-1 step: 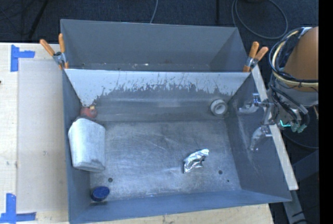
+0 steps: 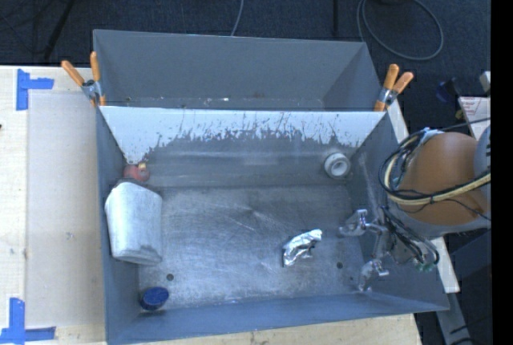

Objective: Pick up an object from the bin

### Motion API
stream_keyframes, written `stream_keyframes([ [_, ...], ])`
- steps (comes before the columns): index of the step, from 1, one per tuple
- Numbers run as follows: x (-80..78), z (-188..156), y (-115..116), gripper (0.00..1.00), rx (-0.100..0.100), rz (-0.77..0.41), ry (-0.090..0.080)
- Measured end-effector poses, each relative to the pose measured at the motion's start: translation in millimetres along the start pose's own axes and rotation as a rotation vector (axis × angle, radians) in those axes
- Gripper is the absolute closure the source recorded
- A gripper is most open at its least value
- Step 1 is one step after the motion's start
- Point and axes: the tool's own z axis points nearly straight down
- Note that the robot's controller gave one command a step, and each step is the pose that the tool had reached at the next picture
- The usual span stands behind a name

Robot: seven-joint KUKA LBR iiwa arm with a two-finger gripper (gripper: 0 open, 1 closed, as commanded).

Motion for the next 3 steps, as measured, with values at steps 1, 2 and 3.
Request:
stream_keyframes([
  [1,-2.6,6,141,0.0,0.003,-0.094,-0.019],
  [2,-2.3,5,140,1.0,0.001,-0.095,-0.016],
  [3,-17.8,-143,141,1.0,0.0,-0.124,-0.005],
])
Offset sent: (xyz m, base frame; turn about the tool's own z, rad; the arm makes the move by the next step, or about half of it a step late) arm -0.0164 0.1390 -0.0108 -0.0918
